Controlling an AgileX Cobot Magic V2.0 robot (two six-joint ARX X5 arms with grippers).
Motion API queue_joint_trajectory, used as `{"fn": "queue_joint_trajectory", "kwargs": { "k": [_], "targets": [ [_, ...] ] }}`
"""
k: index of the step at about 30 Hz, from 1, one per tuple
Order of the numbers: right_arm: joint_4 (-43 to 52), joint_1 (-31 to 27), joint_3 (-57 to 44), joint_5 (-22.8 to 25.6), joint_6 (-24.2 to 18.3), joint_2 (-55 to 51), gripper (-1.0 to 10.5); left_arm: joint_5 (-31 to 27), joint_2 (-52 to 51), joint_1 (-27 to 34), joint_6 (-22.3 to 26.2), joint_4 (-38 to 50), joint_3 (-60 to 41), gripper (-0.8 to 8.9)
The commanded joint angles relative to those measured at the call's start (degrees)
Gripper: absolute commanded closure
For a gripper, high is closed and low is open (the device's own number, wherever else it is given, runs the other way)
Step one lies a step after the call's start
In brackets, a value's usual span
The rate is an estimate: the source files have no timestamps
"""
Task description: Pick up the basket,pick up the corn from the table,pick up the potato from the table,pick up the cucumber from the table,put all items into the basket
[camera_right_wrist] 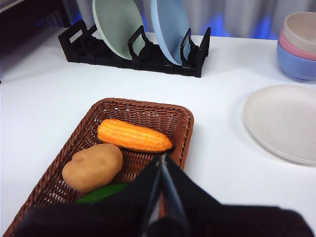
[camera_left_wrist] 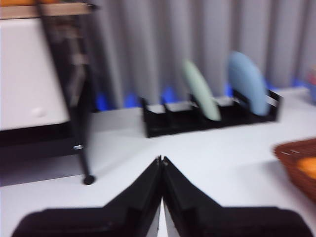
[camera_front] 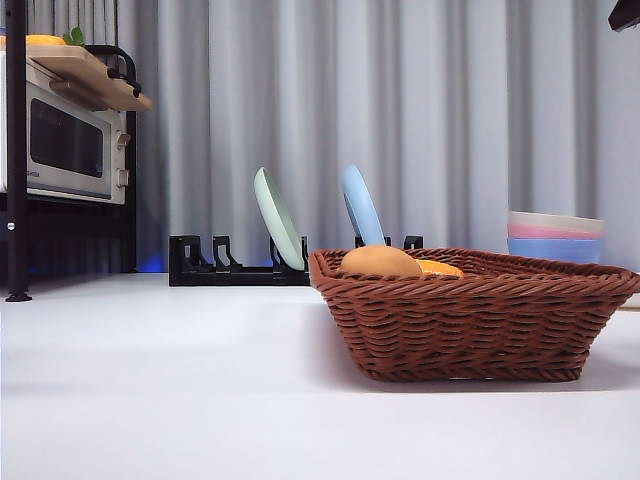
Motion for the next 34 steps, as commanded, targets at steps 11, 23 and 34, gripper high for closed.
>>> {"fn": "queue_joint_trajectory", "kwargs": {
  "k": [11,23,34],
  "targets": [
    [0.3,0.0,-0.3,0.0,0.6,0.0,9.4,10.2,-14.8,17.3,-2.0,3.0,-24.2,8.15],
    [0.3,0.0,-0.3,0.0,0.6,0.0,9.4,10.0,-15.1,17.5,-2.5,2.1,-24.5,8.15],
    [0.3,0.0,-0.3,0.0,0.6,0.0,9.4,10.0,-15.1,17.5,-2.5,2.1,-24.5,8.15]
  ]
}}
